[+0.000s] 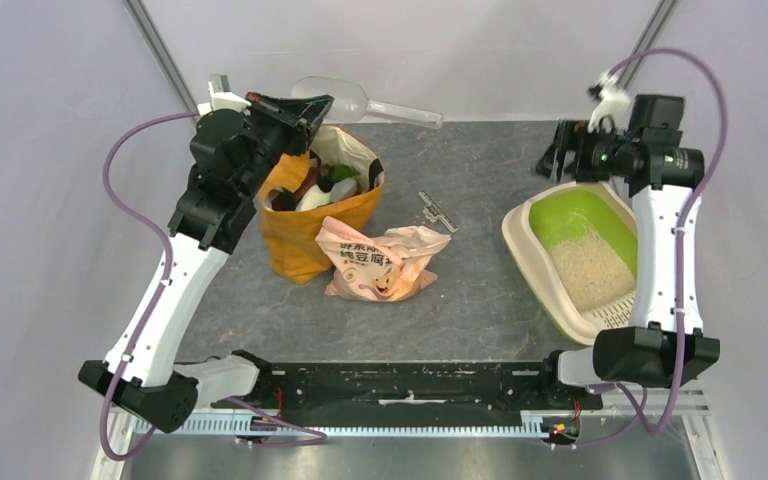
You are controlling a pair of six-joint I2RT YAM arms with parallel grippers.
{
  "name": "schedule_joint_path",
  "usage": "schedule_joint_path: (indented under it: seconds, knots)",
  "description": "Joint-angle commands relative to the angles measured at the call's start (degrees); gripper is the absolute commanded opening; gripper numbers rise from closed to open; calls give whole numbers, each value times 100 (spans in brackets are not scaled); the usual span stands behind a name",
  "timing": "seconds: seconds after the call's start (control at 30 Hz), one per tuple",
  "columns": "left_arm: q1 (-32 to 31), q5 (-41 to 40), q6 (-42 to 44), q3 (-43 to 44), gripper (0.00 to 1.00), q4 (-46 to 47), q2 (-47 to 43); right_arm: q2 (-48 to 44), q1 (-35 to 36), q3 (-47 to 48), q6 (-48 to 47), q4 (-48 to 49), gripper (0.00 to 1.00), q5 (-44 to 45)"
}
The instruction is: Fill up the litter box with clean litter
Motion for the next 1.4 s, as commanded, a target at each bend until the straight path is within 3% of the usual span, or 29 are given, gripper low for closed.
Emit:
schedule_joint_path:
  seconds: [0.0, 0.43, 0.8, 1.03, 1.13, 1.23, 1.37]
  knots:
    - [17, 80, 137, 101, 2, 410, 8, 74, 8, -671, -2585, -2357, 86, 1421]
    - [15, 118, 160, 65, 2, 382, -22, 511, 588, -2362, -2765, -1436, 72, 1812]
    - [16, 116, 165, 67, 2, 382, -22, 1106, 1390, -2003, -2576, -878, 30, 1850]
    - [15, 119, 198, 66, 2, 386, 8, 1494, 1819, -1553, -2225, -545, 26, 1830]
    - [16, 122, 226, 75, 2, 366, 13, 1669, 1936, -1373, -2132, -476, 29, 1831]
    - [10, 123, 268, 53, 2, 322, 5, 1711, 1939, -1021, -2066, -730, 62, 1657]
    - [13, 220, 402, -83, 2, 380, -52, 1136, 1878, -436, -1849, -1221, 86, 993]
